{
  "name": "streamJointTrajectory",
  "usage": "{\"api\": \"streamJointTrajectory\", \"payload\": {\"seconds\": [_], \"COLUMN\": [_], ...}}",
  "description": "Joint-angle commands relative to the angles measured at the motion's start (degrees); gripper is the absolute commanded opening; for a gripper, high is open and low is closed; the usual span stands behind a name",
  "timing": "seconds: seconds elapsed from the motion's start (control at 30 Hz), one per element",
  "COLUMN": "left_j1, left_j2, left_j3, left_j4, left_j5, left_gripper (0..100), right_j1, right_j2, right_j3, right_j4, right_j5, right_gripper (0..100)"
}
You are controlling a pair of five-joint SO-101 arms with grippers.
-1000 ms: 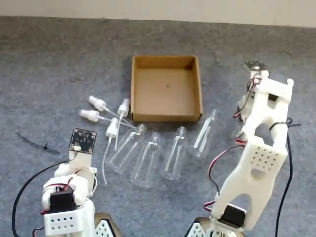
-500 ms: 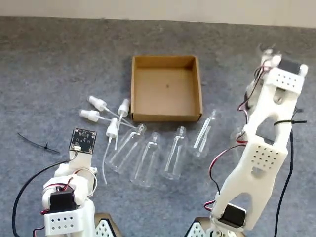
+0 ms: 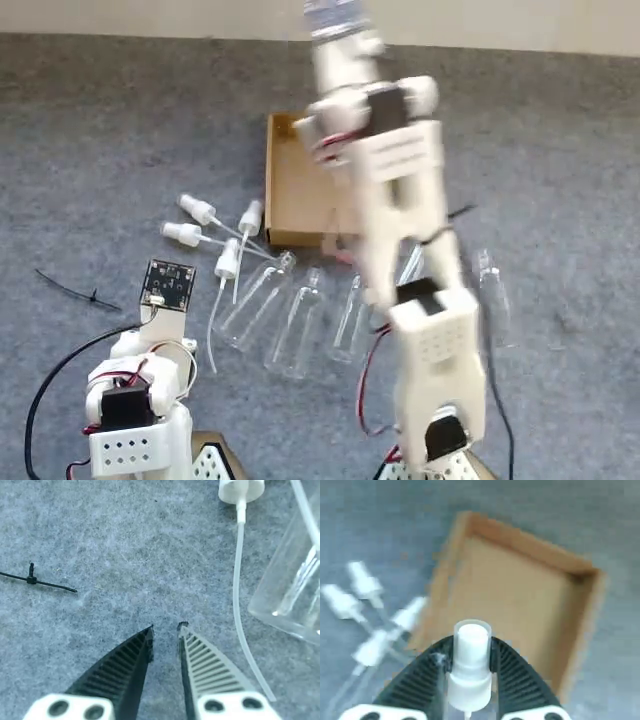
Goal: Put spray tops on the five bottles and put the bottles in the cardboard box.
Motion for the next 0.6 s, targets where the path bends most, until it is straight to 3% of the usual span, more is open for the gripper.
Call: {"api": "streamJointTrajectory", "payload": {"seconds": [0.0,0.17,0.33,0.57], "left_j1": [-0.57,-0.57,-0.57,-0.57], "left_j2": [-0.66,-0.66,-0.66,-0.66], "left_j3": [1.1,1.1,1.1,1.1], "left_j4": [0.44,0.44,0.44,0.44], "left_j5": [-0.18,-0.18,-0.18,-0.18], "left_gripper": [9,9,9,9], "right_j1": [-7.78,-12.62,-15.78,-16.48], "right_j2": [-1.1,3.56,6.99,7.6], "right_j3": [4.18,5.49,5.49,5.49], "right_j4": [-8.22,-13.93,-12.88,-8.48], "right_j5": [-3.25,-4.04,-3.87,-3.69], "right_gripper": [0.3,0.6,2.0,19.7]}}
